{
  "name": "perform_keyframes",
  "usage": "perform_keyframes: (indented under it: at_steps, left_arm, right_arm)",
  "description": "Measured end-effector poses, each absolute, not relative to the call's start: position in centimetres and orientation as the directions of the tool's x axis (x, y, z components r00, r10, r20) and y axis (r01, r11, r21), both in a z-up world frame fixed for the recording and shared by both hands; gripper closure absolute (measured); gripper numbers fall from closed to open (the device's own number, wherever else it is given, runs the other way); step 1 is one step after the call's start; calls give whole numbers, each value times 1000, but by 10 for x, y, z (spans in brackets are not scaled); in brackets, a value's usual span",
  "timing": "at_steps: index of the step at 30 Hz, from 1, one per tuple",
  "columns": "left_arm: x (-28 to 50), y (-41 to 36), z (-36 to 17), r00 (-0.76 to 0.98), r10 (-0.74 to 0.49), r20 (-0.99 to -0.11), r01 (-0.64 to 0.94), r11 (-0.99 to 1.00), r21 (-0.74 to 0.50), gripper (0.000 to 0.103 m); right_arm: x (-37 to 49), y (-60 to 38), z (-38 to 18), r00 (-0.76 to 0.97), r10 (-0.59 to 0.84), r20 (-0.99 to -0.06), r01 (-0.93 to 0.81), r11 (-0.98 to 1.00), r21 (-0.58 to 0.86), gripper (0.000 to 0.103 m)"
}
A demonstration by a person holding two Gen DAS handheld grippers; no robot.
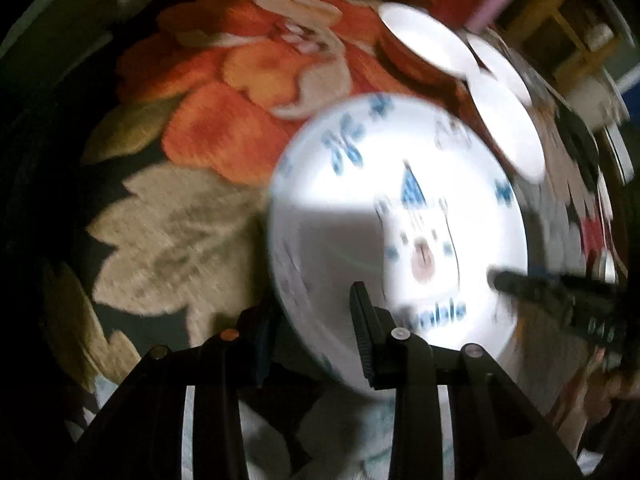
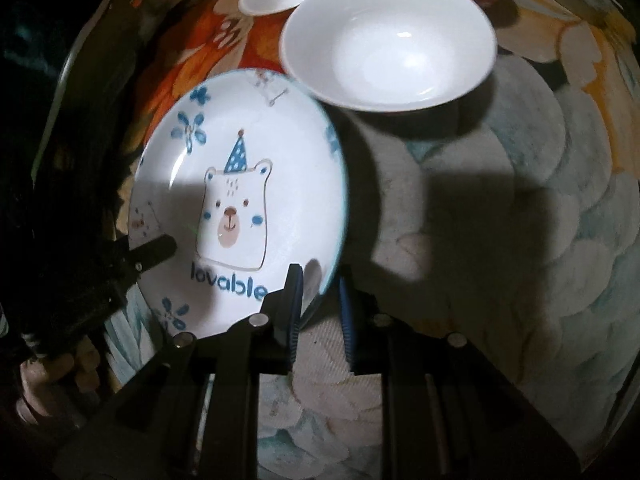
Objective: Organize plates and bowls
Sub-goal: 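Carry the smaller bear plate with both tools toward the stacked plates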
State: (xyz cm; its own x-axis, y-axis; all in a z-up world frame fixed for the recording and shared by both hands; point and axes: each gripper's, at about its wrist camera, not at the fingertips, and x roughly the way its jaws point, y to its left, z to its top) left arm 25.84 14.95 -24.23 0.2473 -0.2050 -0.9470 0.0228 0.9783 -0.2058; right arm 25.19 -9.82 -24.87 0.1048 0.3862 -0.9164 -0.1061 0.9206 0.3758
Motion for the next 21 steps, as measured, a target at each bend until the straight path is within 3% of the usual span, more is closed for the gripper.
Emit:
perform_keyframes:
  at_steps: [11, 15, 21]
  left_arm:
    - [322, 146, -255, 263, -223, -939, 47, 975, -219, 67]
    - [320, 154, -253, 261, -225, -939, 45, 974, -221, 77]
    - [284, 137, -253, 188, -236, -953, 83, 971, -224, 78]
  right_arm:
    - [260, -102, -253, 139, 405, -904, 5, 912, 410, 86]
    - [261, -97, -254, 136, 386, -912, -26, 922, 386, 88]
    - [272, -107, -249, 148, 344, -927, -41, 939, 342, 89]
